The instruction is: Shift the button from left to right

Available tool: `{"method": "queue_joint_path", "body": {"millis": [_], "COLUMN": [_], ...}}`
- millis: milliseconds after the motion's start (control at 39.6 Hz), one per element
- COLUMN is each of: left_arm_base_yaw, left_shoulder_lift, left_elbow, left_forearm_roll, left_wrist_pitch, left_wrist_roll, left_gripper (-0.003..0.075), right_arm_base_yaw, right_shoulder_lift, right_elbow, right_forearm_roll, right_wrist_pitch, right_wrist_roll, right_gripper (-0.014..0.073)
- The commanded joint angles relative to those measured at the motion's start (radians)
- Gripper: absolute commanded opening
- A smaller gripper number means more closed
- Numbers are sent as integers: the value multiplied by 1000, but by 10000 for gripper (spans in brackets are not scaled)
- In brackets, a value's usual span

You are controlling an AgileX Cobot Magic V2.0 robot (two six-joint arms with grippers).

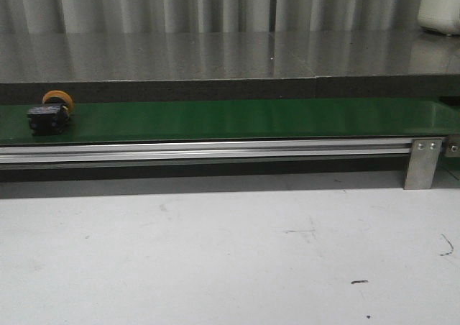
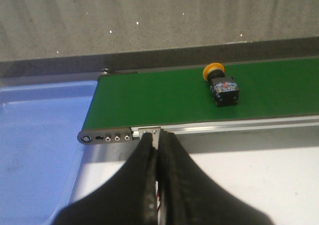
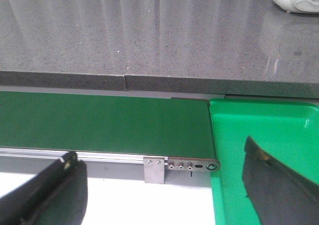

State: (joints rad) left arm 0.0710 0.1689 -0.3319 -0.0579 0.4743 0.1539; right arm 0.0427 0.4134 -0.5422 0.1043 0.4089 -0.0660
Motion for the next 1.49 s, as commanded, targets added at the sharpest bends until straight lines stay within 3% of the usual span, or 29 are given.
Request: {"method": "queue_joint_path", "body": {"millis": [0,1464], "left_arm_base_yaw": [-6,-6], "left_shoulder_lift": [-67,-104], "left_elbow": [-8,-8], "left_forearm_roll": [-11,-11], "left_wrist_pitch": [-91,-87], "left_wrist_roll": [-14,-14], "left_gripper": [-21,-21], "right_arm_base_yaw": [-6,-6], "right_shoulder_lift": [13,13], "right_elbow": [-37,-37], "right_forearm_roll": [2,2], "right_wrist_pitch": [-76,-76], "right_wrist_roll": [-2,-2], "right_gripper": [644,644]}}
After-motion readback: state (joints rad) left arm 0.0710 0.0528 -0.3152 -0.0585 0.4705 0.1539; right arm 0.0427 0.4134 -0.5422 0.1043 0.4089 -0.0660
